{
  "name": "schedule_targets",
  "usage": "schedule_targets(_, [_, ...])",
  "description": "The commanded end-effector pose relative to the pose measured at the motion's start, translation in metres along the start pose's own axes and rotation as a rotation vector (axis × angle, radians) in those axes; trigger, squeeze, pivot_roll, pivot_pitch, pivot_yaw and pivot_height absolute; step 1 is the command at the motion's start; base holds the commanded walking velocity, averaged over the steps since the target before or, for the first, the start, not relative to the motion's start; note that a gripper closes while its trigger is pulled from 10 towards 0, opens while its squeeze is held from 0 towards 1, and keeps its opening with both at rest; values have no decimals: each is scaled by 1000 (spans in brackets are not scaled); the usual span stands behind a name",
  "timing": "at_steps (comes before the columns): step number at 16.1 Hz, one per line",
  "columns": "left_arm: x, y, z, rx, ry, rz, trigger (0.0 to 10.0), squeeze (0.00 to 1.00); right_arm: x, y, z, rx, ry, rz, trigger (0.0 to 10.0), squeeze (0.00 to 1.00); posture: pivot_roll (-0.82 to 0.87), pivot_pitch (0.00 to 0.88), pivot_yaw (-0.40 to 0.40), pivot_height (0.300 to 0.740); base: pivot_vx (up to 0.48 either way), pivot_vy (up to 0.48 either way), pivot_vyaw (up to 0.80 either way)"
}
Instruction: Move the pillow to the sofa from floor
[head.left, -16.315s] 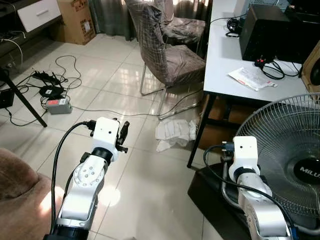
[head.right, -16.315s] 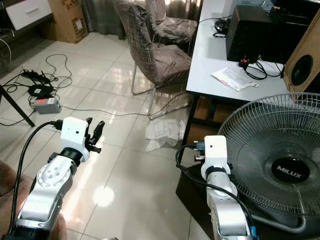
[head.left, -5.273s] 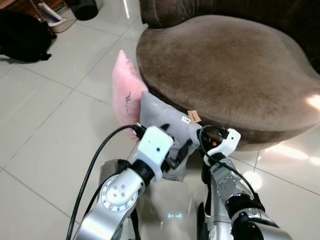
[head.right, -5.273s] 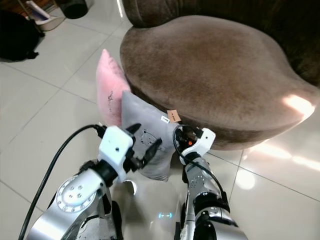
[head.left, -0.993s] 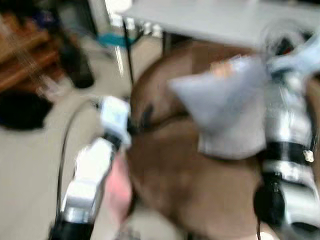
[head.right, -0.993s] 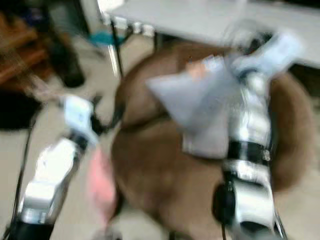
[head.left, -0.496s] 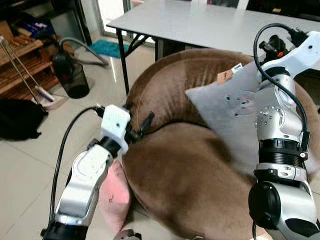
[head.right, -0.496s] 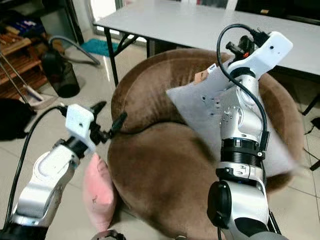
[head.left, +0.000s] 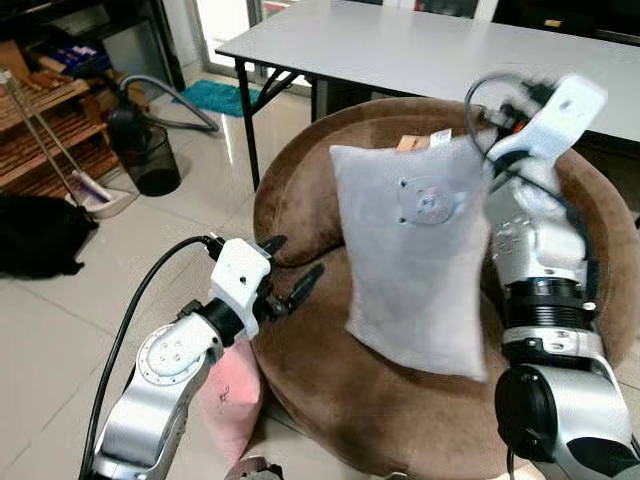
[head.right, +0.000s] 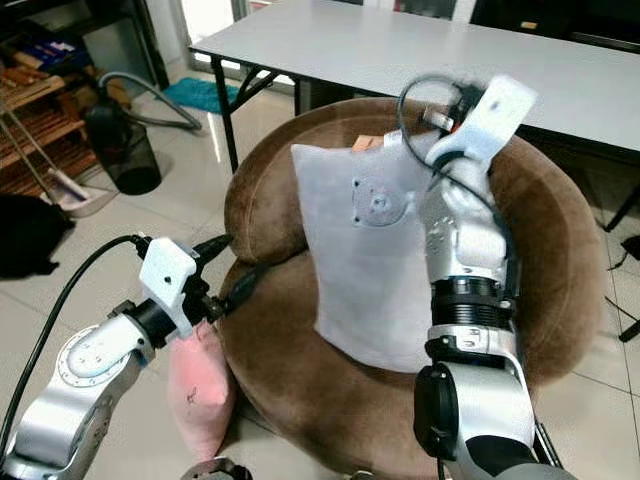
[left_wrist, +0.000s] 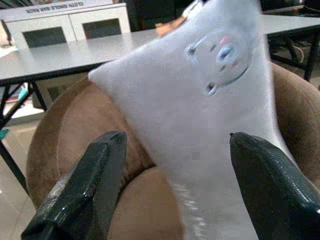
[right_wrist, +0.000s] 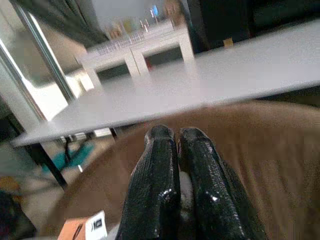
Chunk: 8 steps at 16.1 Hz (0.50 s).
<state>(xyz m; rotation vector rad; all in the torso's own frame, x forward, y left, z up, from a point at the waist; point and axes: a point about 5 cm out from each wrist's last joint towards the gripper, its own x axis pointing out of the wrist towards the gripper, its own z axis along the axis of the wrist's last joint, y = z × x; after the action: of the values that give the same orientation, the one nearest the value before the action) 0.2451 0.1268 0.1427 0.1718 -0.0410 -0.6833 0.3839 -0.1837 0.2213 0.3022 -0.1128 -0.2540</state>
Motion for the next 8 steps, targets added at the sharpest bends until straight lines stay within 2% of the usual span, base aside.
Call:
schedule_targets(1, [-4,-6,1,-6,12,-39,10000,0,7,1,0,-6,0,-47,10000,0,25,98,-13,740,0,0,0])
schedule_targets(4, [-8,-9,3,-13,23,-50,10000,0,16,-10,-25,-9,103,-167,10000,0,32,127,-12,740,0,0,0])
schedule_targets(6, [-7,-9,4,-14,26,-51,10000,0,20,-15,-32,26,162,-227,10000,0,44,140,-20,740,0,0,0])
schedule_targets(7, [-7,-8,5,-11,27,-45,10000,0,23,-16,-28,68,143,-224,10000,78,52,146,-26,740,0,0,0])
schedule_targets(8, [-7,-6,6,-10,26,-34,10000,0,25,-17,-22,106,100,-213,10000,1000,57,151,-31,740,0,0,0])
